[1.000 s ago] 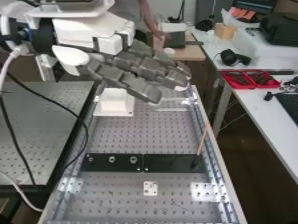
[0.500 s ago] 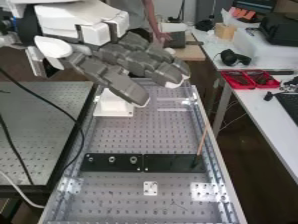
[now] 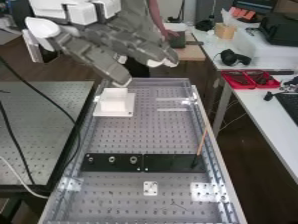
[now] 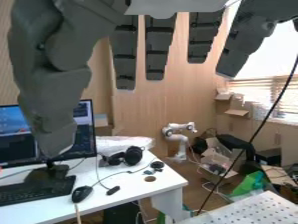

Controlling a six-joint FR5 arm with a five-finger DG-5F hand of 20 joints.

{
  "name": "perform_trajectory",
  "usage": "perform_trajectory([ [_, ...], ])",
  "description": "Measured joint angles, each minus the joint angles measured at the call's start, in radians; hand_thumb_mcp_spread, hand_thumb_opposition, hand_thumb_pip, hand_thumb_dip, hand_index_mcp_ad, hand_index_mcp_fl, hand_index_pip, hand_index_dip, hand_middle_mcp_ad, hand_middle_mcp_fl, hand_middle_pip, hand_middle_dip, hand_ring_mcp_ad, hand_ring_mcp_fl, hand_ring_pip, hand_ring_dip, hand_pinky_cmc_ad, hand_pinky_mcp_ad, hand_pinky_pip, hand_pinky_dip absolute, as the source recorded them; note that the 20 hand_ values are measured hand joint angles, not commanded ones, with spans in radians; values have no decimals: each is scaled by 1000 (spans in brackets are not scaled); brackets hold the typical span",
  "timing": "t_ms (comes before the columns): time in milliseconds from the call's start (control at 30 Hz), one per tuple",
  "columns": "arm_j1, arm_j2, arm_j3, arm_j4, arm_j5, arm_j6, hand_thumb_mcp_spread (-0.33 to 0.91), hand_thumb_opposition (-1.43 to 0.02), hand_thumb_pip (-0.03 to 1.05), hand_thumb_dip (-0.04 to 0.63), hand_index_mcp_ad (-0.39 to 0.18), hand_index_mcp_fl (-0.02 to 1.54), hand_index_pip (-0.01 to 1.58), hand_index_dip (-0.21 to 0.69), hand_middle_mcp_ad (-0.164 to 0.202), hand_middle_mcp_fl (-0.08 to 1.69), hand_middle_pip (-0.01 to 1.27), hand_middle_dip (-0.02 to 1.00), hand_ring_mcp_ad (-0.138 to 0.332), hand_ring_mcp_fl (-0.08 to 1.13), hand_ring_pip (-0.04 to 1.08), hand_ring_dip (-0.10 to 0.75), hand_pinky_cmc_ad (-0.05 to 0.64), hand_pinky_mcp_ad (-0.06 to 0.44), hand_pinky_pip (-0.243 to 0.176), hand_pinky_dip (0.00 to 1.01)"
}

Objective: Grab the pcb board and place it in the clear container

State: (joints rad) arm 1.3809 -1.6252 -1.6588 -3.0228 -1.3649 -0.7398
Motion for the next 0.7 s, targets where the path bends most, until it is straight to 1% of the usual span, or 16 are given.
perform_trajectory([
  [133,16,0,10,-11,19,-4,394,-747,375,188,-103,400,80,265,3,197,127,164,164,16,93,59,367,265,-63,354],
  [233,22,-7,19,-22,21,2,398,-750,375,188,-108,400,86,265,0,197,127,164,164,16,94,59,367,265,-63,354],
  [300,26,-15,29,-34,22,10,398,-750,375,188,-103,400,87,260,5,194,127,164,164,16,89,59,367,265,-63,354],
  [333,28,-19,33,-37,23,11,398,-750,375,188,-106,400,87,260,2,197,127,166,164,17,110,59,368,265,-63,354],
  [467,34,-30,38,-39,21,10,394,-750,380,188,-103,400,80,250,2,197,127,166,164,17,110,59,368,265,-63,354],
  [533,34,-35,38,-40,15,9,393,-750,382,190,-103,400,84,248,9,197,127,164,166,17,110,59,365,262,-63,354],
  [667,28,-42,37,-32,-29,4,393,-750,382,190,-113,400,84,248,0,197,127,164,166,17,106,59,363,281,-63,356],
  [700,22,-45,37,-28,-46,5,394,-750,382,190,-113,400,86,251,0,197,127,164,166,17,110,59,377,283,-63,360],
])
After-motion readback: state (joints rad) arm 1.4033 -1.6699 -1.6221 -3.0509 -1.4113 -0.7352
